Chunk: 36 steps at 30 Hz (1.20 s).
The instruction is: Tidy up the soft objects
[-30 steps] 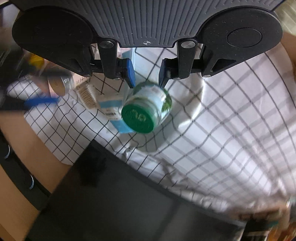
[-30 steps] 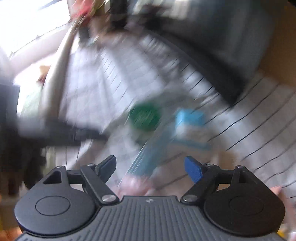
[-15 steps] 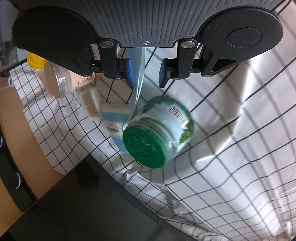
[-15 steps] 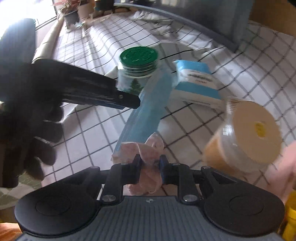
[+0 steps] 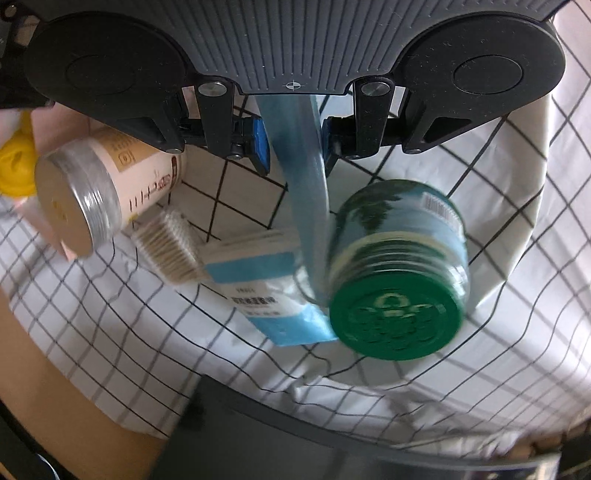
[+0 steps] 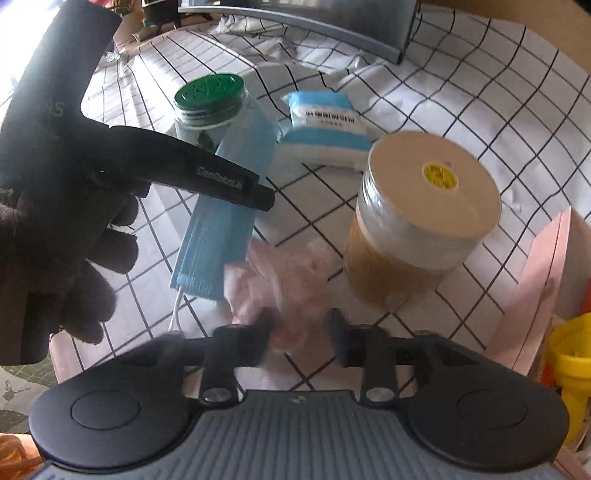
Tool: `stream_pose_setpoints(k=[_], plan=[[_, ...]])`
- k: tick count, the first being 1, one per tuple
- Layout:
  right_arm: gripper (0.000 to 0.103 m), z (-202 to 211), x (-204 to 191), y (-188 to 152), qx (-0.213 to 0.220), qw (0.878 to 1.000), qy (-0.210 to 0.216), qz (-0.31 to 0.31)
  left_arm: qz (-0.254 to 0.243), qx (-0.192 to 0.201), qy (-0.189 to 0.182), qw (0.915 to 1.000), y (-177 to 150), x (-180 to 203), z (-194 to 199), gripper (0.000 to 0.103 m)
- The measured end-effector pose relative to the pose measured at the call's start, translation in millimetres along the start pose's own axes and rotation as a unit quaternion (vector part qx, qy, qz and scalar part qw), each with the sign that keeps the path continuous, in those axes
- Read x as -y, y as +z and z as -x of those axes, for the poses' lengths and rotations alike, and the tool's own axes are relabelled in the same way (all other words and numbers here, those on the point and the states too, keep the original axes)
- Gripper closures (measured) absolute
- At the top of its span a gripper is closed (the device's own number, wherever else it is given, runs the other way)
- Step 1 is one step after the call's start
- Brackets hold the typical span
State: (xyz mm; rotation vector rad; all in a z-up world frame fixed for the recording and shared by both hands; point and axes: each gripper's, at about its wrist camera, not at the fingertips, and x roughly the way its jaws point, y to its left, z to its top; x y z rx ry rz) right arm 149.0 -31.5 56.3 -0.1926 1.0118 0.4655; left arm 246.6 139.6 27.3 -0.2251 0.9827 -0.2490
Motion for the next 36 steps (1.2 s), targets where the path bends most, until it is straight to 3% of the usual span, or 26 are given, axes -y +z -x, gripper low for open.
stream_pose_setpoints(k=[1,6,9,14,18,24,30,36], plan=[[0.038,-2.1,0.3,-1.1,-0.001,1.000,-0.002,-0.003,-0.007,0.001,0.002,1.0000,-0.8,1.2,-0.3,0.072],[0.032,-7.8,1.2,-12.7,-0.018,0.999,0.019,-0.020,-0.018,0.002,0.003,0.9998,-1.8,2.1,-1.1,0.073],[0.014,-10.3,0.8,-18.6,-0.018,0.999,0.032,-0.038,-0.021,0.005,0.005,0.9998,-4.5,3.8,-1.2,0.073],[0.000,-8.8,5.5,-30.6,-0.002,0.995,0.046,-0.089,-0.065,0.012,0.013,0.9978,-15.1,14.3,-0.3,0.077],[0.000,-3.5,11.8,-38.8,0.016,0.990,0.052,-0.131,-0.083,0.002,0.016,0.9964,-17.5,13.8,3.0,0.090],[0.000,-2.9,3.8,-43.0,0.016,0.992,0.037,-0.121,-0.100,-0.004,0.029,0.9946,-26.1,3.0,16.7,0.092],[0.001,-5.8,-11.4,-44.2,0.009,0.997,0.002,-0.077,-0.086,0.002,0.011,0.9962,-29.7,-7.6,21.3,0.092],[0.004,18.3,-17.6,-44.6,0.082,0.994,-0.028,-0.060,-0.087,0.006,0.003,0.9962,-31.1,-10.2,22.0,0.092]])
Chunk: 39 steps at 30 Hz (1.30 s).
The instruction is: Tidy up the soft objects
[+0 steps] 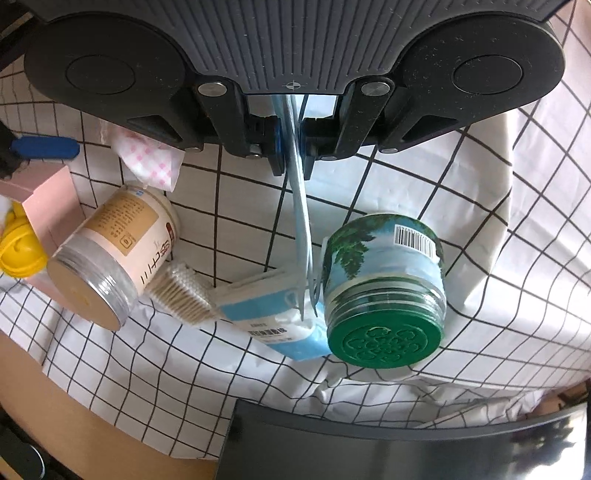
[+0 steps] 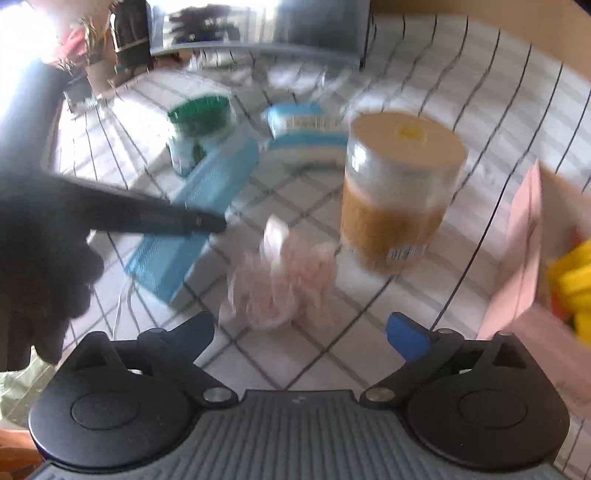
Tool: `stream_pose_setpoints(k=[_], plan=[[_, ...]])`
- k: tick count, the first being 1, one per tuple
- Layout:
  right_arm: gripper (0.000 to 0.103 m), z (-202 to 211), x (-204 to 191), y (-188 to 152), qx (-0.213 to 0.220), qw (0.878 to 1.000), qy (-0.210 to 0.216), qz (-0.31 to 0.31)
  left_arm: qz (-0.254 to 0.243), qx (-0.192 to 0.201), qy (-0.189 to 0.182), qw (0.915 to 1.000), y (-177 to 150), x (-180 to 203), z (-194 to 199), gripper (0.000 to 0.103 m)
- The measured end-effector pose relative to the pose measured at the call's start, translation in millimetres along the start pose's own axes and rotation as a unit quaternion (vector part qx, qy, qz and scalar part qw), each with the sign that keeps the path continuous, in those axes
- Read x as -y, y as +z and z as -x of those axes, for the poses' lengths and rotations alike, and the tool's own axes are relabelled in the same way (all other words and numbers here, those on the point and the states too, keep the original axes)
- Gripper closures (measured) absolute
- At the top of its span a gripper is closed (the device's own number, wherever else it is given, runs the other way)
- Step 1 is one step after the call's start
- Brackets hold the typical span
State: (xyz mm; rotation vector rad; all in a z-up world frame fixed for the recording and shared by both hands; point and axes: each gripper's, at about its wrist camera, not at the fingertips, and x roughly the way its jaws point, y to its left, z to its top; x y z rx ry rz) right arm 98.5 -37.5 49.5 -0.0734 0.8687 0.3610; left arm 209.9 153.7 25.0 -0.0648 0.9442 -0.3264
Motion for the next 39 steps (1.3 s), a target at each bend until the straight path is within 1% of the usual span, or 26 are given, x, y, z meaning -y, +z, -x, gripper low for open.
stream_pose_setpoints(k=[2,3,5,8,10,12,13,14,15,16,17,18,20,23,25,28,33,37,39], plan=[[0.005,1.4,-2.8,3.6,0.014,1.000,-0.003,0.014,0.008,0.001,-0.007,0.9999,-1.0,-2.9,0.6,0.092],[0.007,-1.6,-5.1,7.0,0.014,1.000,-0.002,0.021,0.010,0.002,-0.010,0.9999,-1.2,-4.4,0.8,0.092],[0.010,-7.7,-7.7,13.7,0.011,0.999,0.000,0.031,0.014,0.002,-0.014,0.9998,-1.3,-5.7,0.7,0.092],[0.011,-20.1,-10.6,23.4,0.001,0.999,0.004,0.042,0.012,0.002,-0.013,0.9998,-1.5,-5.7,0.8,0.092],[0.016,-27.8,-13.2,28.6,-0.008,0.999,0.008,0.046,0.011,0.002,-0.011,0.9999,-1.7,-4.9,1.0,0.092],[0.029,-31.9,-15.4,29.6,-0.014,0.999,0.010,0.048,0.012,0.002,-0.011,0.9999,-1.9,-5.1,1.2,0.092],[0.034,-33.8,-16.1,28.8,-0.016,0.999,0.011,0.048,0.014,0.002,-0.012,0.9998,-2.1,-5.5,1.3,0.092],[0.045,-34.3,-16.8,28.6,-0.017,0.999,0.012,0.048,0.016,0.002,-0.013,0.9998,-2.4,-5.5,1.4,0.092],[0.054,-35.1,-16.8,28.7,-0.019,0.999,0.012,0.049,0.018,0.003,-0.013,0.9997,-2.6,-5.9,1.4,0.092],[0.057,-35.7,-16.9,28.7,-0.022,0.998,0.013,0.052,0.020,0.004,-0.013,0.9997,-3.1,-6.2,1.6,0.092],[0.063,-35.7,-15.8,28.8,-0.022,0.998,0.013,0.053,0.021,0.005,-0.013,0.9997,-3.4,-6.2,1.8,0.092],[0.067,-35.3,-15.9,29.1,-0.023,0.998,0.011,0.055,0.024,0.005,-0.014,0.9996,-3.5,-6.4,1.9,0.092],[0.070,-33.6,-15.8,30.2,-0.025,0.998,0.011,0.055,0.036,0.003,-0.016,0.9992,-2.9,-8.0,1.9,0.092],[0.075,-29.4,-14.3,31.9,-0.023,0.998,0.010,0.054,0.052,-0.013,-0.029,0.9982,1.0,-12.7,1.7,0.092],[0.076,-26.3,-13.0,33.6,-0.021,0.998,0.010,0.054,0.062,-0.016,-0.033,0.9974,0.5,-14.9,3.6,0.092],[0.078,-21.5,-11.1,37.8,-0.016,0.999,0.010,0.049,0.057,-0.008,-0.030,0.9979,-1.8,-12.6,6.0,0.092],[0.082,-19.5,-7.1,44.3,-0.016,0.999,0.008,0.042,0.053,-0.011,-0.032,0.9980,0.2,-8.3,2.8,0.093],[0.083,-7.1,-8.0,50.1,-0.004,0.999,0.010,0.038,0.035,0.006,-0.050,0.9981,7.5,1.2,14.6,0.094],[0.083,8.7,-7.9,61.8,0.011,0.999,0.012,0.031,0.024,0.015,-0.059,0.9978,17.6,7.0,23.9,0.094]])
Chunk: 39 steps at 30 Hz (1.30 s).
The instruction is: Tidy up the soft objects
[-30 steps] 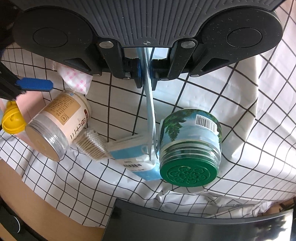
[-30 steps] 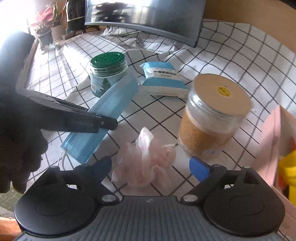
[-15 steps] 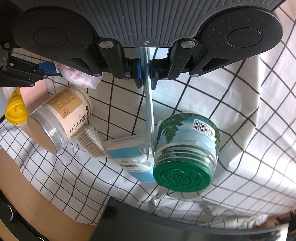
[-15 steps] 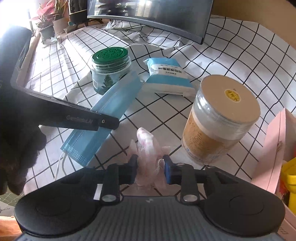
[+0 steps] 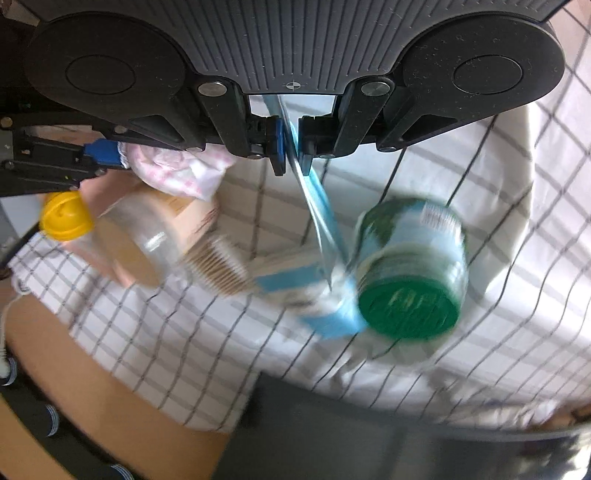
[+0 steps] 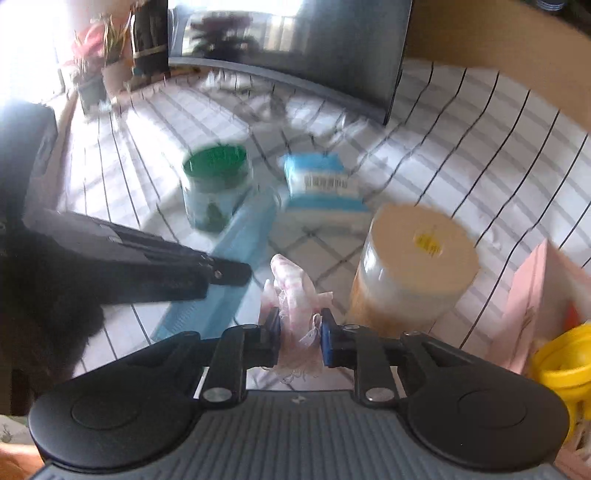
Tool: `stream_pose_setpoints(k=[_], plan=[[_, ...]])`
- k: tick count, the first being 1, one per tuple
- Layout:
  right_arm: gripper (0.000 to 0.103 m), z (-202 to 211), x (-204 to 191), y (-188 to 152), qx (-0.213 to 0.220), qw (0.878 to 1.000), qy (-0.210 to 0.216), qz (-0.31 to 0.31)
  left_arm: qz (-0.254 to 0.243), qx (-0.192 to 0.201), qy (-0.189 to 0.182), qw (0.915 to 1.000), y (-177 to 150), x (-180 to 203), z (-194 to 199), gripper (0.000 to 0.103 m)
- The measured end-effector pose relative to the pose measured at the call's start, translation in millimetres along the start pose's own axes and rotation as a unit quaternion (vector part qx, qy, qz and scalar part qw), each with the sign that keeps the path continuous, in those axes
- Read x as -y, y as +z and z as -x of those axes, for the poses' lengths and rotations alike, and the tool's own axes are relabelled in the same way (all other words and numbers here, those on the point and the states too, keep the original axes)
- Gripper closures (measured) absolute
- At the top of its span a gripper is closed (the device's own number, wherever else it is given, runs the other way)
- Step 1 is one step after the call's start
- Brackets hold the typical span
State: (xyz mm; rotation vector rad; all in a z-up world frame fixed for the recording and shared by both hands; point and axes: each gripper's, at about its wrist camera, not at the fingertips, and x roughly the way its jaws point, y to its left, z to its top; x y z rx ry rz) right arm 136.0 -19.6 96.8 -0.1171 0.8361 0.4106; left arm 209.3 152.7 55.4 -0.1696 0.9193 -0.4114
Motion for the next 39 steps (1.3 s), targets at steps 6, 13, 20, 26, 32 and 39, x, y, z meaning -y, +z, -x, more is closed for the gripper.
stream_pose_setpoints(k=[6,13,20,26,32,39], plan=[[0.083,62.8,17.0,56.1,0.066,0.997,0.015,-0.039,-0.023,0.060,-0.016,0.9978,58.4,16.6,44.8,0.094],[0.083,149.1,44.8,87.7,0.166,0.984,-0.019,-0.057,-0.080,0.142,-0.037,0.9860,118.3,54.0,102.4,0.094],[0.083,189.9,75.7,64.5,0.192,0.976,-0.051,-0.092,-0.108,0.156,-0.034,0.9812,117.6,78.4,108.9,0.094],[0.083,147.8,66.6,32.6,0.128,0.987,-0.038,-0.092,-0.066,0.066,-0.051,0.9943,78.9,53.5,56.4,0.094],[0.083,78.2,48.5,-2.0,0.041,0.992,0.027,-0.114,-0.076,0.008,-0.009,0.9970,32.6,29.4,18.0,0.092],[0.056,15.0,18.8,-38.3,-0.029,0.997,0.006,-0.065,-0.154,0.014,0.008,0.9880,4.5,30.1,10.1,0.091]])
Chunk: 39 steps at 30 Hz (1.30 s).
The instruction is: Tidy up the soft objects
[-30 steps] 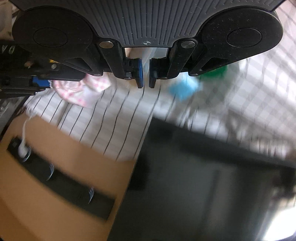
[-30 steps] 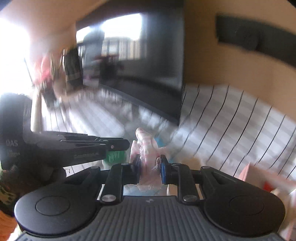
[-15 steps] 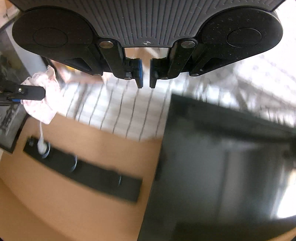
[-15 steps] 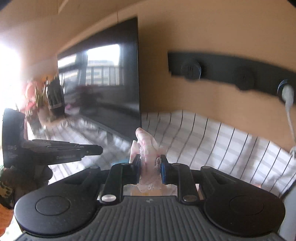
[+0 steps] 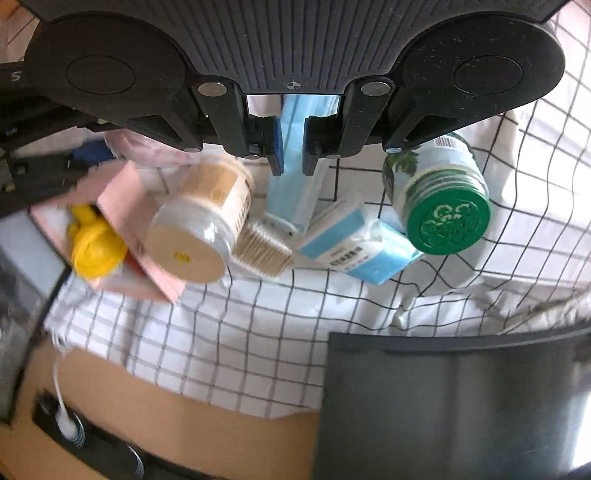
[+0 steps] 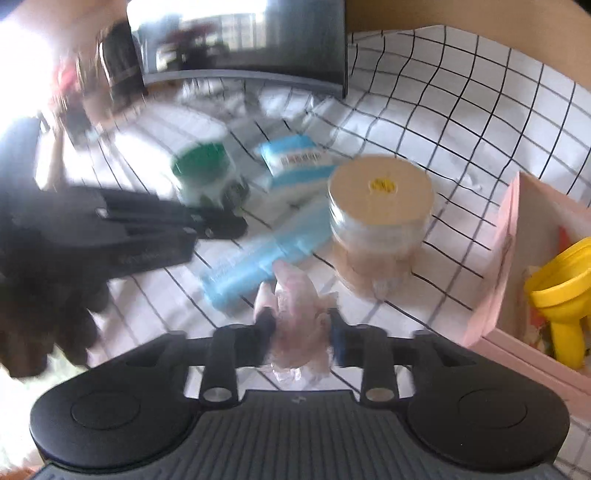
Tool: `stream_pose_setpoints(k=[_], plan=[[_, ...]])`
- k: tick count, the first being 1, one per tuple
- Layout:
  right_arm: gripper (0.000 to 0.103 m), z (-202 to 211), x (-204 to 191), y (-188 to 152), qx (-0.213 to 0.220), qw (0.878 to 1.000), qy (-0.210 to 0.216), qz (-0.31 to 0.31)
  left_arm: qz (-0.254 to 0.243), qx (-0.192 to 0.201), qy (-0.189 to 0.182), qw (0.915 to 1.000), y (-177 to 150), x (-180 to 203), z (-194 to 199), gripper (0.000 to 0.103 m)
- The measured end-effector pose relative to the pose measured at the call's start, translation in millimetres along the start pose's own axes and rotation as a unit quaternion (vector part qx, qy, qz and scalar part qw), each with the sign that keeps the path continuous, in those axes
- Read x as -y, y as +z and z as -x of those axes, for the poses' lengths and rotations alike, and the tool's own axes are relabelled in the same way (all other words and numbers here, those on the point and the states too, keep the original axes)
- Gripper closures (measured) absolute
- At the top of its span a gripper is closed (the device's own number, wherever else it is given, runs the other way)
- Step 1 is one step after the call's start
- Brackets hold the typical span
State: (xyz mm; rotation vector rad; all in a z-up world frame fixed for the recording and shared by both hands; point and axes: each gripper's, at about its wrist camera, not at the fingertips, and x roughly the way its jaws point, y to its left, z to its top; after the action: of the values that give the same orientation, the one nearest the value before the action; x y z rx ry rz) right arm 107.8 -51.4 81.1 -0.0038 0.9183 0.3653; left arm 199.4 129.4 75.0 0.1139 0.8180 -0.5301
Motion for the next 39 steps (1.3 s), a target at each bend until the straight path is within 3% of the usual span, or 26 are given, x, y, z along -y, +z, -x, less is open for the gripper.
stream_pose_setpoints(k=[3,7,12,17,20,23,25,28,39], plan=[[0.042,2.6,-4.6,-14.8,0.013,0.999,-0.011,0.047,-0.015,-0.012,0.016,0.9997,-7.9,6.7,-11.1,0.091],[0.040,1.7,7.1,-22.0,0.011,1.000,0.006,0.029,-0.021,-0.047,0.016,0.9985,-14.2,13.5,-30.7,0.088],[0.040,1.7,27.7,-23.9,0.018,1.000,-0.012,-0.005,-0.066,-0.092,0.027,0.9932,-16.1,25.5,-51.1,0.086],[0.039,-3.3,40.3,-30.5,0.006,0.999,-0.004,-0.032,-0.054,-0.102,-0.024,0.9930,-14.7,26.2,-55.4,0.043],[0.038,-7.9,46.5,-33.1,-0.006,0.999,0.003,-0.050,-0.064,-0.103,-0.027,0.9923,-12.7,28.2,-55.2,0.043],[0.038,-9.5,47.7,-35.8,-0.010,0.998,0.009,-0.058,-0.058,-0.072,0.012,0.9956,-7.6,23.2,-53.1,0.046],[0.037,-11.6,48.7,-37.2,-0.016,0.998,0.017,-0.062,-0.050,-0.079,0.027,0.9952,-1.7,18.0,-60.5,0.046],[0.036,-14.4,47.7,-38.3,-0.025,0.997,0.027,-0.069,-0.052,-0.096,0.029,0.9936,2.6,13.9,-73.0,0.043],[0.032,-11.5,53.6,-42.1,-0.021,0.996,0.022,-0.089,-0.042,-0.090,0.031,0.9946,5.0,17.8,-75.9,0.041]])
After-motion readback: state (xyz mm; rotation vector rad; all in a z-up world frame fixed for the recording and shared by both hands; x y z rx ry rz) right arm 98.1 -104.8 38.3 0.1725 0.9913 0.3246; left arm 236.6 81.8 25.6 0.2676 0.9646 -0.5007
